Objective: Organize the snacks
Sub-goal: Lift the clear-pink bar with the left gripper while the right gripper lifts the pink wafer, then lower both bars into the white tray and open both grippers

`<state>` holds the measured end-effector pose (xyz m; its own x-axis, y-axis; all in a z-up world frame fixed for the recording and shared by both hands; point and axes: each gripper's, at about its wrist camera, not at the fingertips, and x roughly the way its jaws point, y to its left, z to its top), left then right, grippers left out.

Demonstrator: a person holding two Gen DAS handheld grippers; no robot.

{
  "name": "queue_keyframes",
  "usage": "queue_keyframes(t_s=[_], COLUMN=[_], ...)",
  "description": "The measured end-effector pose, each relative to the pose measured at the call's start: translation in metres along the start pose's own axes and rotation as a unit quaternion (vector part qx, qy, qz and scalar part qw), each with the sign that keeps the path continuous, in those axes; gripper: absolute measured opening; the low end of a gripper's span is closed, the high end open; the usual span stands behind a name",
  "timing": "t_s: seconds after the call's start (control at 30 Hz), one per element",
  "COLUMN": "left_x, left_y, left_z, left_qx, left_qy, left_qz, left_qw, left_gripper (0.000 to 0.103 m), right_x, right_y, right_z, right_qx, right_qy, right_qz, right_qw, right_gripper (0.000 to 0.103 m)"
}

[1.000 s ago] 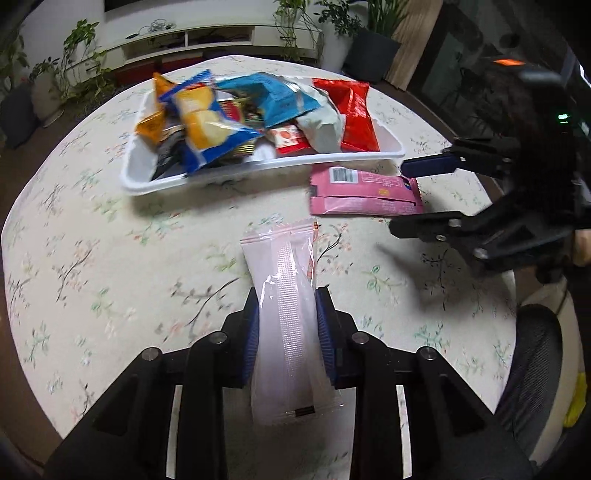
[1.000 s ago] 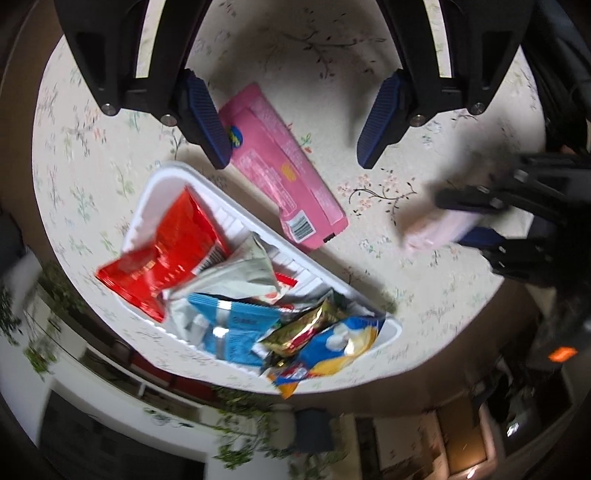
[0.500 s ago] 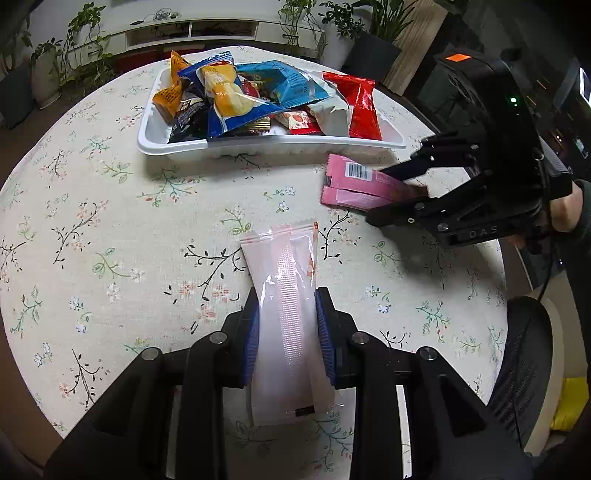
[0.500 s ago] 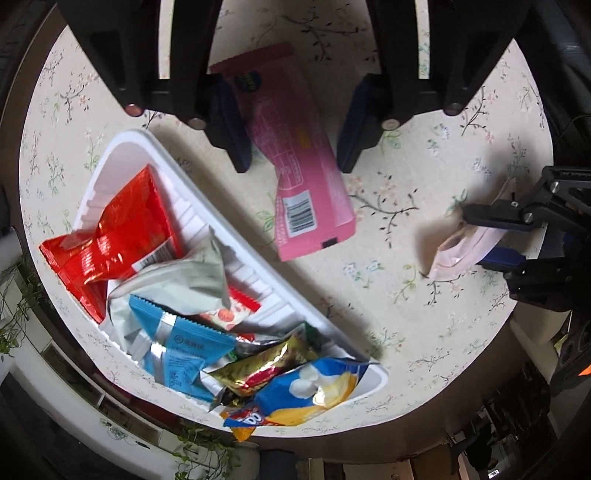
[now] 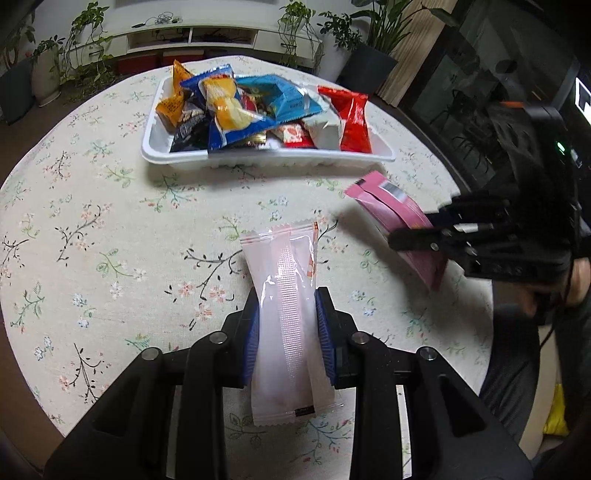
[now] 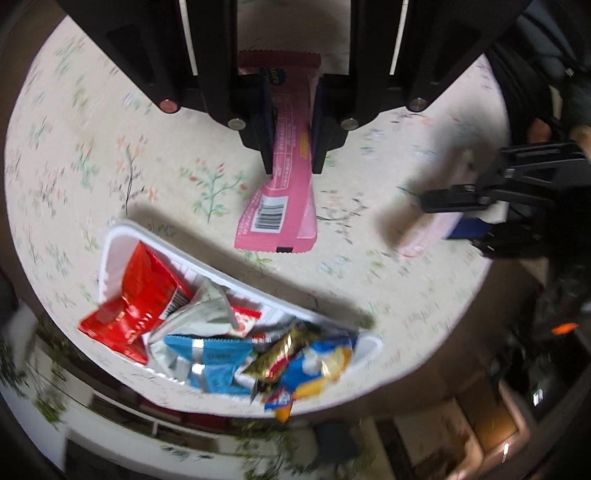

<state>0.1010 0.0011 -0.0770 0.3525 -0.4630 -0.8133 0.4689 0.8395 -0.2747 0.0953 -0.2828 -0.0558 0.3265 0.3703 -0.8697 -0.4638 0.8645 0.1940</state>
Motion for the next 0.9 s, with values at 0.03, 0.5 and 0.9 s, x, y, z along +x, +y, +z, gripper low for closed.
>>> queue_keyframes(t_s=[0.03, 0.5, 0.9], left_x=[-0.002, -0.037, 0.002], left_y=[0.000, -0.006, -0.012], left_z=[0.001, 0.070, 0.186], left_qx=[-0.001, -0.001, -0.003], left_qy=[-0.003, -0.069, -0.095], left_qz=[-0.002, -0.014, 0.011], left_qw=[1.0000, 0.9975, 0.9954], left_gripper=[0.026, 0.026, 0.026], right_x=[-0.006, -0.091, -0.085], right_y=[-0.001, -0.059, -0.088], right_z=[-0.004, 0.001, 0.100], right_qx=[0.013, 0.180, 0.202], right_qy=[-0.012, -0.165, -0.207], right_qz=[0.009, 0.036, 0.028], right_qw=[1.000, 0.969, 0.957], right_gripper=[0.018, 0.018, 0.018])
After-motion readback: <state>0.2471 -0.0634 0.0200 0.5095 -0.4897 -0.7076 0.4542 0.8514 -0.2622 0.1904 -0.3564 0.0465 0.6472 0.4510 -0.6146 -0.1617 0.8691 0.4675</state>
